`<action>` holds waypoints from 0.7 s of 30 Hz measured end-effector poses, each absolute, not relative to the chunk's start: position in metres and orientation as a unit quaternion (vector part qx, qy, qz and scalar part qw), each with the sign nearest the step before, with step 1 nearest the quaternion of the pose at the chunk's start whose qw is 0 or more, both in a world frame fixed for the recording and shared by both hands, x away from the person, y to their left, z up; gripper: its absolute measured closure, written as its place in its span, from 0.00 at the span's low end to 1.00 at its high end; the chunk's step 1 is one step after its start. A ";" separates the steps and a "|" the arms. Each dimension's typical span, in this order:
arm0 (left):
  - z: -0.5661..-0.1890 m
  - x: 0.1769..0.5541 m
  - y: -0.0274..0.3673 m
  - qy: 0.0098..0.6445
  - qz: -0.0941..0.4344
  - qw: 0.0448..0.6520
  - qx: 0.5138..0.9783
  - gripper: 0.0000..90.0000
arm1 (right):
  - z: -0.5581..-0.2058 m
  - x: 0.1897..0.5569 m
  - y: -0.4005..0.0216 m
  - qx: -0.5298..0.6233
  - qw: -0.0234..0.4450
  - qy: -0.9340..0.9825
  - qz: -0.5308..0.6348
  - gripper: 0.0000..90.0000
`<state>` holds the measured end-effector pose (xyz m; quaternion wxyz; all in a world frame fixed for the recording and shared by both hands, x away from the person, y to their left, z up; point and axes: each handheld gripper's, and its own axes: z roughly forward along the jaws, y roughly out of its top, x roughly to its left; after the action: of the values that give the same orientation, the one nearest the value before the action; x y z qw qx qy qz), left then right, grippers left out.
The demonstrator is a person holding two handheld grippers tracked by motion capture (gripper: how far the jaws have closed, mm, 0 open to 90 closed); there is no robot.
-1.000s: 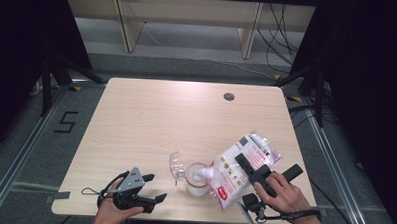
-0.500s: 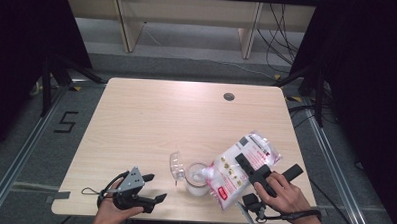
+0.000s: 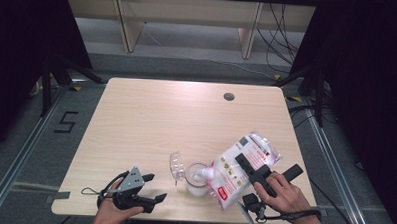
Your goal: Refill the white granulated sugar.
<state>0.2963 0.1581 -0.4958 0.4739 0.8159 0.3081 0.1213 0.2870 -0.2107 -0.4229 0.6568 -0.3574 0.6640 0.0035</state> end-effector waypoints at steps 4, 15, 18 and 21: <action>-0.496 0.297 0.159 0.306 0.122 0.468 0.820 0.25 | -0.422 0.287 -0.210 -0.360 0.658 0.661 0.003 0.78; -0.495 0.296 0.158 0.308 0.120 0.470 0.818 0.25 | -0.421 0.287 -0.212 -0.356 0.660 0.662 0.004 0.78; -0.495 0.296 0.158 0.308 0.119 0.471 0.818 0.25 | -0.421 0.287 -0.212 -0.355 0.660 0.662 0.005 0.78; -0.495 0.296 0.158 0.308 0.120 0.469 0.819 0.25 | -0.421 0.287 -0.212 -0.356 0.659 0.662 0.004 0.78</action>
<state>0.2963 0.1583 -0.4954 0.4695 0.8187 0.3081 0.1200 0.2868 -0.2119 -0.4211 0.6594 -0.3560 0.6621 0.0045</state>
